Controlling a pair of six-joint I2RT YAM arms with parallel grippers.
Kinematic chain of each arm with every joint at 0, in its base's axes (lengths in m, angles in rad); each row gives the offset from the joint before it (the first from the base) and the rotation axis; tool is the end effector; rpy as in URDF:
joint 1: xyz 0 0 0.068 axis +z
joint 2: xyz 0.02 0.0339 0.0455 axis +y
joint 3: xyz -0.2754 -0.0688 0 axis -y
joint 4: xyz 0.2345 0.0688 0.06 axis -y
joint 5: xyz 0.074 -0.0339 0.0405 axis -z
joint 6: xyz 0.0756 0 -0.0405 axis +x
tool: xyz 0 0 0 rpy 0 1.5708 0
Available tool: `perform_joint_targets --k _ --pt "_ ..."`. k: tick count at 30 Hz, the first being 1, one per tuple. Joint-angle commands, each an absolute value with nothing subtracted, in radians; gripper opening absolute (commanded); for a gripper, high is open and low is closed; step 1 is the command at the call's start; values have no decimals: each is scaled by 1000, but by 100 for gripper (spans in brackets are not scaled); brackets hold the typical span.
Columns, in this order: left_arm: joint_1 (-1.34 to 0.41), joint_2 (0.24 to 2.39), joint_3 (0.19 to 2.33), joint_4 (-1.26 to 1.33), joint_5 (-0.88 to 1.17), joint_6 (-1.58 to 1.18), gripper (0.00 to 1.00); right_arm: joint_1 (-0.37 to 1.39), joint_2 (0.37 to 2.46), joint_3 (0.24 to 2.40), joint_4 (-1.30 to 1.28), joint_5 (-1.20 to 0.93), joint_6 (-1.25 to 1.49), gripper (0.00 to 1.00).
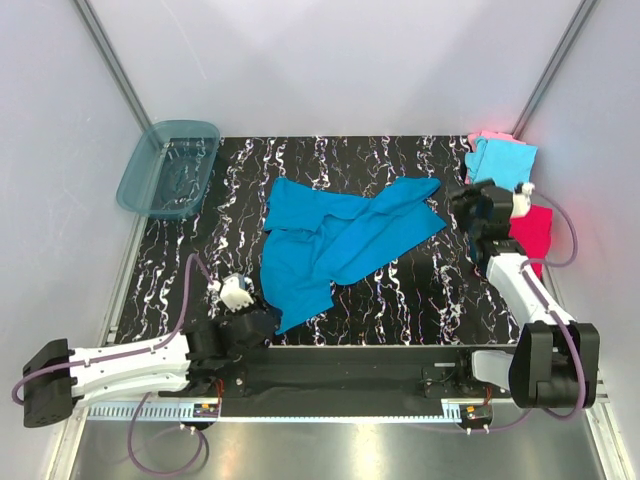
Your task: Fold and stack the t-shirts
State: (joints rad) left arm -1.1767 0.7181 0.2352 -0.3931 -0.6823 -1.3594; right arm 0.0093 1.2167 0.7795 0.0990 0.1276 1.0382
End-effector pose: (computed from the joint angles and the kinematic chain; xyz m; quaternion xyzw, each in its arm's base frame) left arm 0.0951 -0.1046 0.1370 -0.1943 0.8720 -0.2125 0.3959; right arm 0.3030 -0.0068 0.2775 0.4328 0.6908 0.2434 0.5255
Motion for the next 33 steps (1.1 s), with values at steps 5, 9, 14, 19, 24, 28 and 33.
perform_joint_targets --k 5,9,14,19,24,28,33 --pt "-1181 704 235 -425 -721 -1339 42 -23 1134 629 49 126 1008 66" --pt "-1180 738 248 -454 -713 -1353 52 -25 1128 566 52 120 991 66" --pt "-1180 810 238 -466 -689 -1416 58 -26 1144 543 67 112 989 66" --pt "-1181 854 215 -436 -681 -1440 59 -44 1230 517 118 63 1011 66" --pt "-1181 899 221 -390 -681 -1430 59 -46 1357 495 213 35 1081 66" --pt "-1181 943 232 -370 -681 -1420 59 -55 1457 514 268 18 1111 66" --pt "-1181 963 229 -341 -676 -1414 56 -60 1563 557 301 5 1141 66"
